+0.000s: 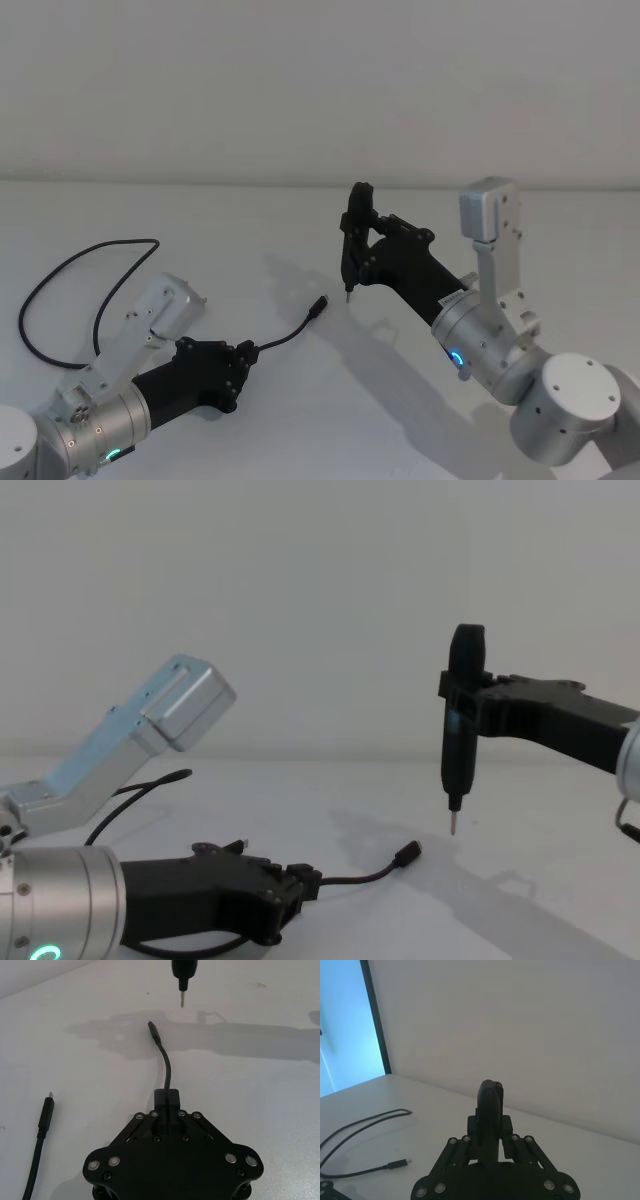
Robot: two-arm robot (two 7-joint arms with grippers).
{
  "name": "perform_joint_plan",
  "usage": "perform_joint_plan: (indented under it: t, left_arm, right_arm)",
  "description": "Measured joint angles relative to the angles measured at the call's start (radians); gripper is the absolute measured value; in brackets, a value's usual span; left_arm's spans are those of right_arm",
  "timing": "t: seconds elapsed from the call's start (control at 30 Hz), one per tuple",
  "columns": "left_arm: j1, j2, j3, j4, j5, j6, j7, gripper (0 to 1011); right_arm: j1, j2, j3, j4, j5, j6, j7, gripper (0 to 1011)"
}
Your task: Pick up the data cable with the one hand.
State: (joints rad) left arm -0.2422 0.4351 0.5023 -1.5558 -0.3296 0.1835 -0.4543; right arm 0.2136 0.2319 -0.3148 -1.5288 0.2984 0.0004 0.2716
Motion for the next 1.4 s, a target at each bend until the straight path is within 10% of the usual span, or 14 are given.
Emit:
perform_joint_plan:
  t: [1.4]
  left_arm:
    - [0.0, 0.0, 0.0, 0.0, 0.0, 0.0, 0.0, 36]
  right_arm:
    - [0.131, -0.068, -0.035, 0.211, -0.04, -0.089, 0.061, 274]
